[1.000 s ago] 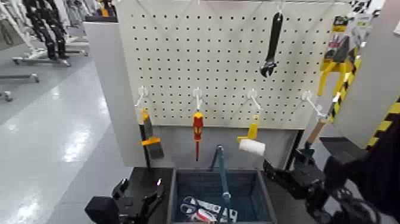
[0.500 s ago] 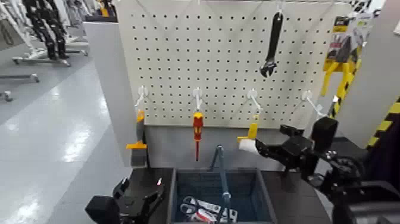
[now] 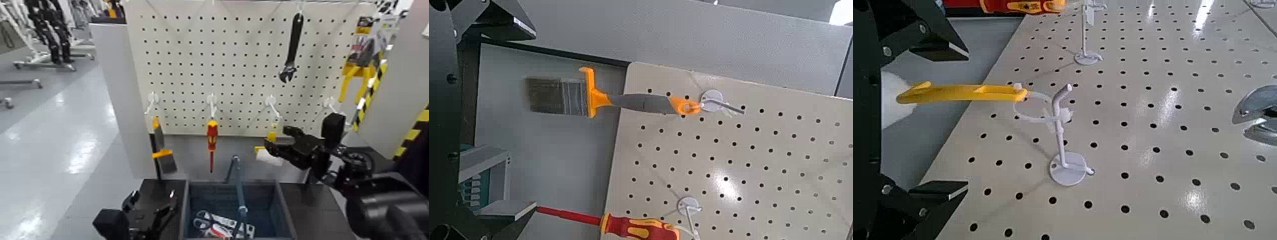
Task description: Put the yellow roller into the crate.
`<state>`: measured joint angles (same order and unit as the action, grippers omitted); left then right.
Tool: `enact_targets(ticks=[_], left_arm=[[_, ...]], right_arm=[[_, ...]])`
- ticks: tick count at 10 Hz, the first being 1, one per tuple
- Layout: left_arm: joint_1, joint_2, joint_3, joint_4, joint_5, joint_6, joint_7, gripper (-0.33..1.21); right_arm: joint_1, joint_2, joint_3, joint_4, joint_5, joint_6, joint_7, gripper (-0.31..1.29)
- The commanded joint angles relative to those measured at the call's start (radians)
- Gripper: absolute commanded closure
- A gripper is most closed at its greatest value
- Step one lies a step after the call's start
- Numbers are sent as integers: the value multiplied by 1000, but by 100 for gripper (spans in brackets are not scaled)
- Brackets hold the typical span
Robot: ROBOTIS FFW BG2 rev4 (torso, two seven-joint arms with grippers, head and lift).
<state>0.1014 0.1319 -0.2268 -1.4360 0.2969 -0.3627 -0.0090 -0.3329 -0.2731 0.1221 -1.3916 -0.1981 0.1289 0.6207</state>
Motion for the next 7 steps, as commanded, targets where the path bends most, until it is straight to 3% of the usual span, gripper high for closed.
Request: enact_targets(ticks=[1,2,3,7], left_arm=[[-2,0,-2,0,1,2,0,11],[-2,0,-2,0,1,4,0,11],[-2,0,-2,2,1,4,0,11],[-3,5,-6,2,1,7,0,11]], right_arm=[[-35,-1,40,45,-37,-5,11,85],[-38,-1,54,54,-52,-6,13,114],[-38,-1,59,54,-57,-8,11,126],[-21,2,50,34,-64,-12,14,126]])
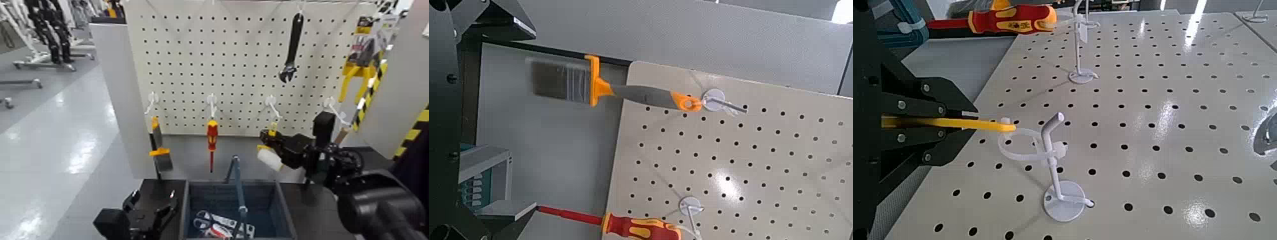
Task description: Put the yellow roller into the crate.
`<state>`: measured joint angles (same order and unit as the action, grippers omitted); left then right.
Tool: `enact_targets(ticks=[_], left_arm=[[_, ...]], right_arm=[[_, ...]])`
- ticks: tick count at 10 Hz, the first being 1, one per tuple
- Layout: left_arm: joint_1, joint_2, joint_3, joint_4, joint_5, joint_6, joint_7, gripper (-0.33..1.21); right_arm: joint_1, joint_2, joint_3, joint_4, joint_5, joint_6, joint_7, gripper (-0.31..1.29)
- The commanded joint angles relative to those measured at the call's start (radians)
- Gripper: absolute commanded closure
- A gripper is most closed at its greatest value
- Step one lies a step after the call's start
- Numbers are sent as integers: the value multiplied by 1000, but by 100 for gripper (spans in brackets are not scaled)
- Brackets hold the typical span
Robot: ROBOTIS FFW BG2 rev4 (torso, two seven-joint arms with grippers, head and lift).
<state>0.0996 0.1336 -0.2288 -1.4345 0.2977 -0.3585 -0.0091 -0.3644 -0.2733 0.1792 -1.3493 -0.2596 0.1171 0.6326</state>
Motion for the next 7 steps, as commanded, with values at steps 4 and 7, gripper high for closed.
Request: enact_targets(ticks=[4,7], left_arm=[[-5,8,-7,0,1,6,0,11],[-5,8,-9,2,1,6,0,11]], right_arm=[[61,16,-50,-80,3,38,7,127],[139,39,-95,-222,0,82,10,127]])
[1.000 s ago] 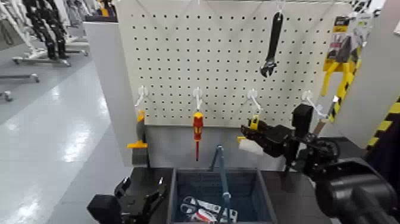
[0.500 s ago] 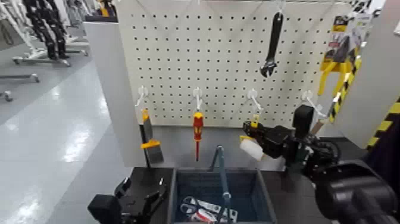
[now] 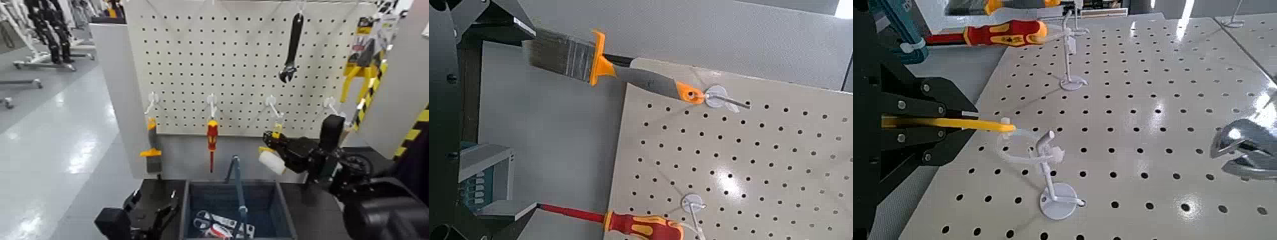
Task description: Put the yellow roller into the crate.
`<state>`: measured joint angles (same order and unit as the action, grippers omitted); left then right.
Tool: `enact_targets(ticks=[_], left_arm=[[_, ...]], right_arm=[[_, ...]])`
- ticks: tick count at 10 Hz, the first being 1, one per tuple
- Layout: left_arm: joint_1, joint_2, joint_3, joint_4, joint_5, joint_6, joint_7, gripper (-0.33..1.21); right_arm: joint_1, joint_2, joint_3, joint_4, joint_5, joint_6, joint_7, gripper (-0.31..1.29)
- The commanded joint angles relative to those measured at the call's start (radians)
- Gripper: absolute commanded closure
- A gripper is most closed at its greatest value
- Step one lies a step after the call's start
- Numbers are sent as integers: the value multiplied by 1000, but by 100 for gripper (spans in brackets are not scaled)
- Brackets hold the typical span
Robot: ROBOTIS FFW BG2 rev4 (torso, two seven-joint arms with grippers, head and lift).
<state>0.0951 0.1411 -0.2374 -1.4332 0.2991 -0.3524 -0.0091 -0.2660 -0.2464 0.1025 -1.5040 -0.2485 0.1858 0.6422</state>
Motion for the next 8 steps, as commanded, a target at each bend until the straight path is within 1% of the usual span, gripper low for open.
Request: enact_targets(ticks=[1,4,7,8], left_arm=[[0,0,0,0,0,1,0,11],[0,0,0,0,3,1,0,11],[2,0,1,-3,6,0,0,11],[3,0,3,-3,6,1,0,11]], right_arm=[[64,18,-27,-110,-14,32,1,127],[136,36,-72,-220,-25,84,-7,127],[214,61,-119,-280,-41,116,-16,127],[237,67,-132,-286,-60,126,-21,127]])
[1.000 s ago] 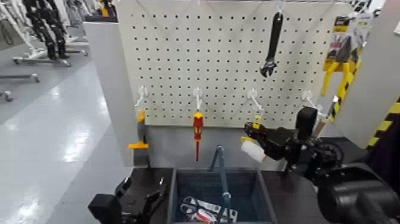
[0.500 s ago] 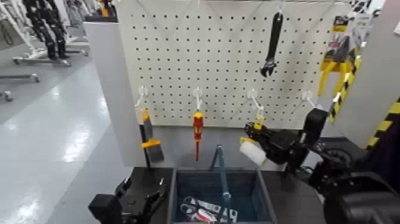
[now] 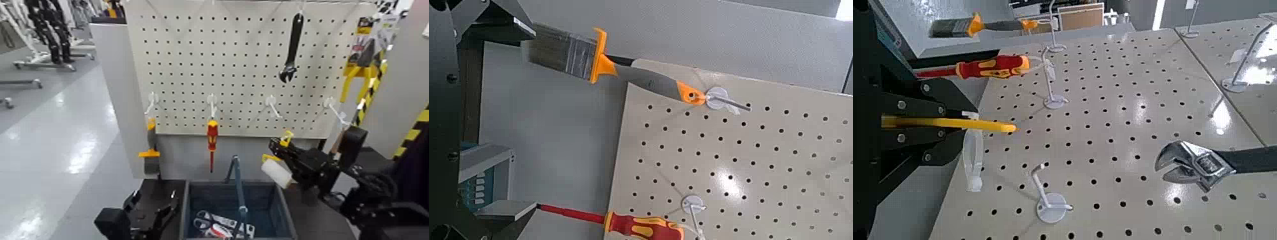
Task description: Put the yellow roller into the crate.
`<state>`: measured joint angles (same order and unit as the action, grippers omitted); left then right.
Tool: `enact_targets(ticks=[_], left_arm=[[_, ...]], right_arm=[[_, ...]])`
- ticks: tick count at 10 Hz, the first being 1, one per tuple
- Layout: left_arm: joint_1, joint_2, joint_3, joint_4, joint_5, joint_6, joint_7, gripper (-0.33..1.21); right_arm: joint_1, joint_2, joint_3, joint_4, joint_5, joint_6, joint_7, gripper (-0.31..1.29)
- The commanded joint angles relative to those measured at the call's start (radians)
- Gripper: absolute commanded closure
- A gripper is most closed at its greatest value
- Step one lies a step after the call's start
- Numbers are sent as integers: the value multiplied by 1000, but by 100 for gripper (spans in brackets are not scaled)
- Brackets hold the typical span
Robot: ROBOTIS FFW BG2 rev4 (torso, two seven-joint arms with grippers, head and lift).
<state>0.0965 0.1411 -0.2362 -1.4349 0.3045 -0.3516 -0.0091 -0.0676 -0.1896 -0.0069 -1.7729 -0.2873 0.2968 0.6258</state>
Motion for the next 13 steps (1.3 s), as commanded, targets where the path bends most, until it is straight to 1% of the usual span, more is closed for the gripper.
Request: enact_targets(ticks=[1,2,4,6,7,8,9,10,11,13], left_arm=[[2,0,2,-1,1,0,0,11],[2,0,2,-1,2,0,0,11],[2,0,2,-2,2,2,-2,11],[2,0,2,-2,2,2,-3,11],[2,0,0,-2,2,3,-3,11],[2,0,2,-2,2,2,-3,11],[2,-2,2,-2,2,3,-3,11],[2,-2,2,-2,2,3,-3,11],[0,-2,2,-2,2,3,-3,11],[2,-2,2,-1,4,3,-3,11]], right_arm=[[58,13,-33,-17,-42,19,-8,127],[78,24,-39,-14,-55,25,-12,127],[92,36,-35,21,-81,32,-12,127],[84,39,-13,104,-124,12,-11,127],[74,44,2,141,-131,2,-14,127],[63,44,31,184,-170,-30,-35,127],[49,44,57,207,-174,-33,-34,127],[37,44,76,217,-164,-25,-34,126],[26,44,90,230,-164,-24,-34,126],[17,44,103,239,-170,-11,-34,118]])
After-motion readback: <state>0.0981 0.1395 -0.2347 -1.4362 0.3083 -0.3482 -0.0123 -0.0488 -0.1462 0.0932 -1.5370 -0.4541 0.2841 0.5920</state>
